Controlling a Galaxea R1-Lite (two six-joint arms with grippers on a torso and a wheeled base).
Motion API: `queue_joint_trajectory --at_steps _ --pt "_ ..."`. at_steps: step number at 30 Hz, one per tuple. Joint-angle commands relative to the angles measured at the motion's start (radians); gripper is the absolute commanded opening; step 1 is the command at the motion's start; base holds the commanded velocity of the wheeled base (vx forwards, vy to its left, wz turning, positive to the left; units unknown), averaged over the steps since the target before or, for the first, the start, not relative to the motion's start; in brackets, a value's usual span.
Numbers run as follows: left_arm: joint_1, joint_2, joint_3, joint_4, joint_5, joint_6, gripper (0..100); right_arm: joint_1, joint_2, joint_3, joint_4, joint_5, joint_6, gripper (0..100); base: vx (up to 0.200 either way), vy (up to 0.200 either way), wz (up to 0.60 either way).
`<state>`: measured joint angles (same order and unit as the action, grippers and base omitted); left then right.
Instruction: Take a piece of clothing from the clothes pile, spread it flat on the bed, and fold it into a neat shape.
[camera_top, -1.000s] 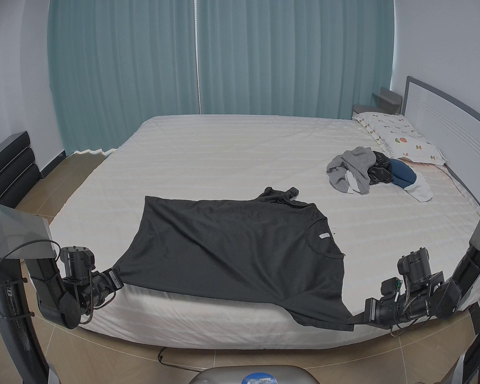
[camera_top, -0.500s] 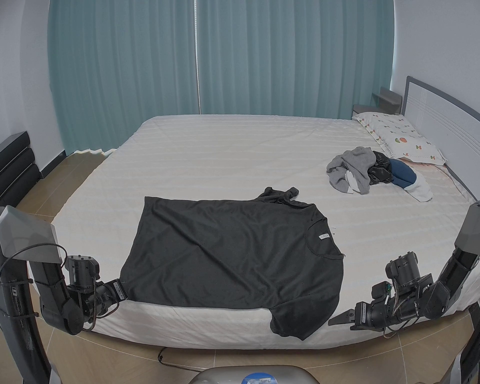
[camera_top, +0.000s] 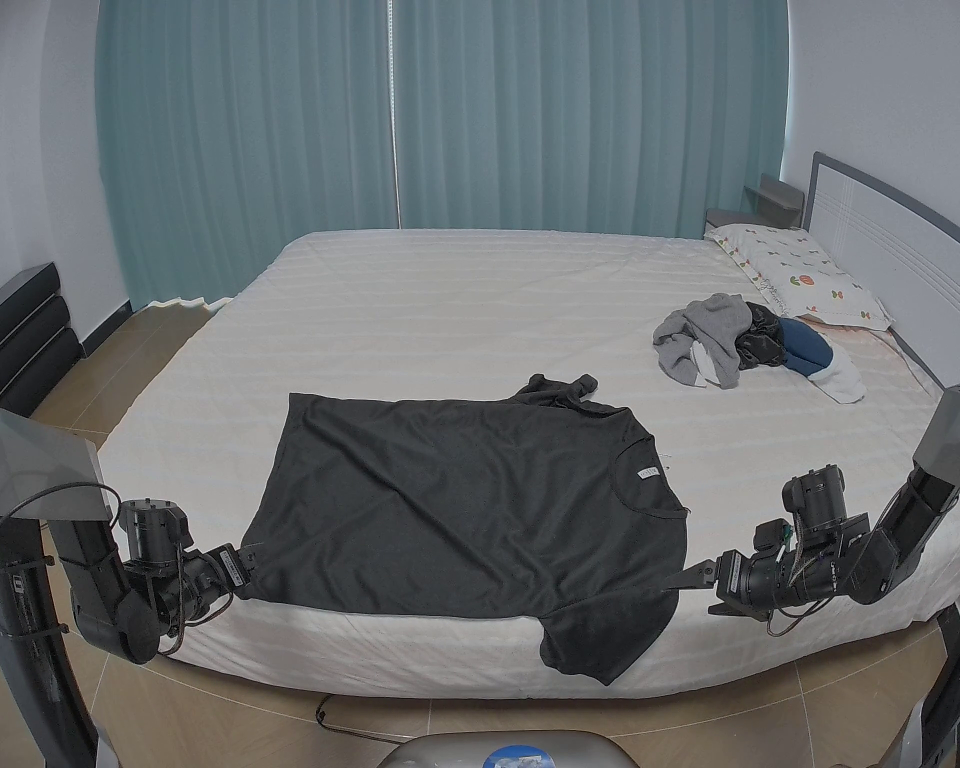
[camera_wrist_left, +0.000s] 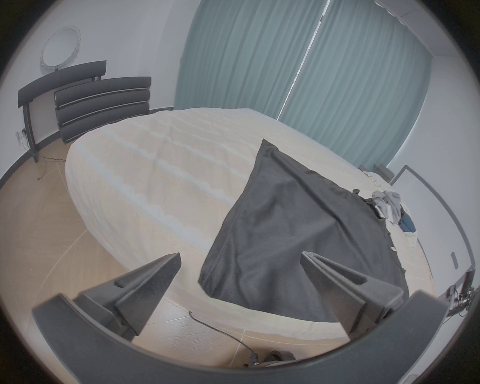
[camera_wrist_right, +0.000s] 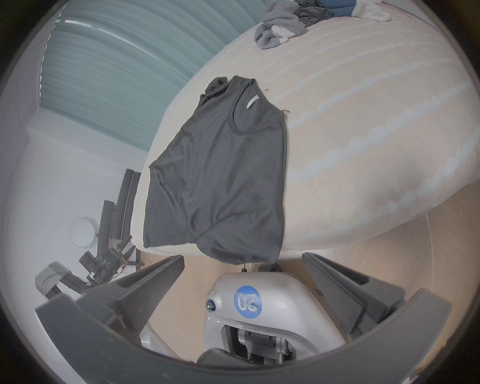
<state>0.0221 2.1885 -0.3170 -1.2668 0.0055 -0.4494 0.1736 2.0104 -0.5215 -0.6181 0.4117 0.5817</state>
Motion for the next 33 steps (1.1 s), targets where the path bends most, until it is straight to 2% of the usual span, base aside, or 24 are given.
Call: queue_joint_trajectory --at_steps 1,5,12,18,24,30,33 --pt "0.001 -0.015 -0.016 -0.002 -0.002 -0.049 100 -0.008 0.005 -0.017 -0.003 0.004 0.021 100 0.000 0.000 0.00" --pt "0.004 -0.010 -0.019 0.000 -0.009 -0.100 100 -0.014 0.021 -0.014 -0.025 0.018 0.021 100 0.000 0.100 0.00" --pt "0.010 0.002 -0.028 0.000 -0.013 -0.111 100 -0.020 0.024 -0.015 -0.049 0.018 0.050 100 0.000 0.200 0.00" --pt "0.012 0.004 -0.028 0.000 -0.048 -0.112 100 -0.023 0.013 -0.022 -0.051 0.016 0.072 100 0.000 0.200 0.00" --pt "0.010 0.004 -0.030 -0.002 -0.048 -0.118 100 -0.032 0.011 -0.022 -0.075 0.013 0.078 100 0.000 0.000 0.00" --pt "0.009 -0.001 -0.043 0.000 -0.048 -0.193 100 -0.036 -0.004 -0.020 -0.141 0.009 0.178 100 0.000 0.000 0.00" --pt "0.005 0.004 -0.048 0.001 -0.050 -0.196 100 -0.036 0.001 -0.020 -0.150 0.009 0.185 100 0.133 0.000 0.00"
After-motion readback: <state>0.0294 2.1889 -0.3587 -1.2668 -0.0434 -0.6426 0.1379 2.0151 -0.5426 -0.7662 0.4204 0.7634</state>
